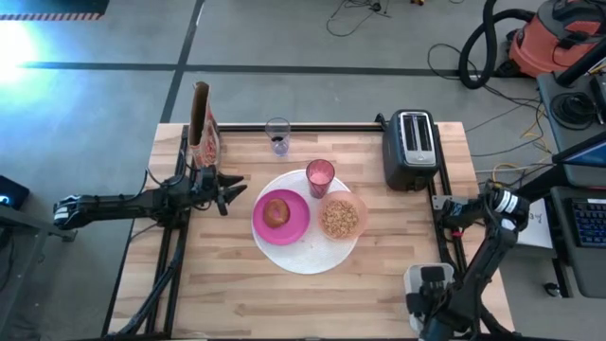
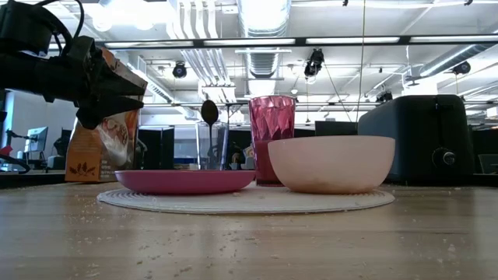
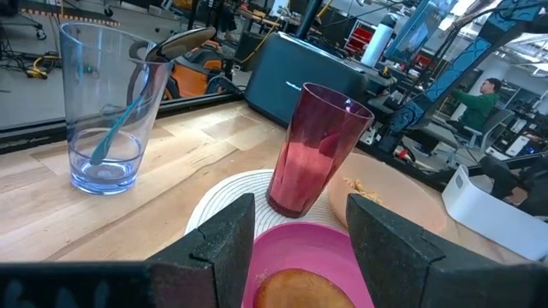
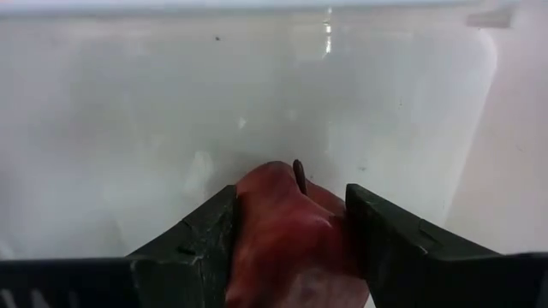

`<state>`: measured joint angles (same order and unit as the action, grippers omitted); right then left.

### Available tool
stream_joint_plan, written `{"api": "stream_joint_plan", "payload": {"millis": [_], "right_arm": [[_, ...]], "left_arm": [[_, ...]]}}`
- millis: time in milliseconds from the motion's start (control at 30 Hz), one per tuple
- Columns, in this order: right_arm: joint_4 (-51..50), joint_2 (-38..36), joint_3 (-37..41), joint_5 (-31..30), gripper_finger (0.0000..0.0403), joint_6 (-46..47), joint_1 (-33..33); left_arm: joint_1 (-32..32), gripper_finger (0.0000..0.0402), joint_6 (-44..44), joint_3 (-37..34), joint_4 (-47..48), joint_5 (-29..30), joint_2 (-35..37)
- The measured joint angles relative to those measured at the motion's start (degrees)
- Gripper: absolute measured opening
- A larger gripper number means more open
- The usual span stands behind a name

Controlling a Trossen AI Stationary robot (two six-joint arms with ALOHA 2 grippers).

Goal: Arrange a breakfast setting
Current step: Put the apple to the top of the pink plate

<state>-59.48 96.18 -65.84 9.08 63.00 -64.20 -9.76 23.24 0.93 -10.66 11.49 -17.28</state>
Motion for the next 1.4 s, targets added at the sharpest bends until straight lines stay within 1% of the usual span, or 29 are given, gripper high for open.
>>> {"api": "stream_joint_plan", "payload": {"millis": [167, 367, 433, 533, 633, 700, 800, 900, 1000, 1067, 1133, 1200, 1233, 1333, 1400], "right_arm": [[-0.2, -3.6, 0.0, 0.5, 0.0185, 1.0, 0.0], [-0.3, -11.0, -0.1, 0.5, 0.0184, 5.4, -0.1], [-0.1, -13.9, -0.1, -1.5, 0.0183, 7.2, -0.1], [1.1, -18.3, -0.1, -6.7, 0.0182, 8.9, -0.1], [2.4, -23.0, -0.1, -14.2, 0.0182, 9.0, -0.1], [3.1, -26.0, -0.1, -21.5, 0.0182, 8.0, -0.1], [3.6, -29.5, -0.1, -36.9, 0.0182, 4.2, 0.0], [6.1, -31.5, -0.2, -52.6, 0.0182, -4.3, 0.1], [8.6, -31.6, -0.2, -67.7, 0.0182, -13.2, 0.3], [10.0, -31.0, -0.2, -76.4, 0.0182, -16.6, 1.1], [11.6, -30.2, -0.2, -83.4, 0.0183, -18.5, 2.3], [13.1, -29.3, -0.2, -87.8, 0.0184, -19.4, 4.1], [14.0, -28.7, -0.2, -88.4, 0.0184, -19.9, 5.2], [15.5, -27.1, -0.2, -88.2, 0.0183, -20.1, 9.3], [16.6, -26.0, -0.2, -86.6, 0.0183, -20.5, 12.2]], "left_arm": [[0.0, 0.0169, 0.0, 0.0, 0.0, 0.0, 0.0], [0.0, 0.0169, 0.0, 0.0, 0.0, 0.0, 0.0], [0.0, 0.0169, 0.0, 0.0, 0.0, 0.0, 0.0], [0.0, 0.0169, 0.0, 0.0, 0.0, 0.0, 0.0], [0.0, 0.0169, 0.0, 0.0, 0.0, 0.0, 0.0], [0.0, 0.0169, 0.0, 0.0, 0.1, 0.0, 0.0], [0.0, 0.0169, 0.0, 0.0, 0.1, 0.0, 0.0], [0.0, 0.0169, 0.0, 0.0, 0.1, 0.0, 0.0], [0.0, 0.0169, 0.0, 0.0, 0.1, 0.0, 0.0], [0.0, 0.0169, 0.0, 0.0, 0.0, 0.0, 0.0], [0.0, 0.0169, 1.2, 0.0, -0.1, 0.0, 0.0], [0.0, 0.0169, 2.9, 0.0, -0.8, -2.2, 0.0], [0.0, 0.0169, 3.0, 0.0, -1.7, -4.8, 0.0], [0.0, 0.0169, 2.8, 0.0, -6.9, -15.9, -0.2], [0.0, 0.0169, 1.8, 0.0, -11.7, -22.7, -0.2]]}}
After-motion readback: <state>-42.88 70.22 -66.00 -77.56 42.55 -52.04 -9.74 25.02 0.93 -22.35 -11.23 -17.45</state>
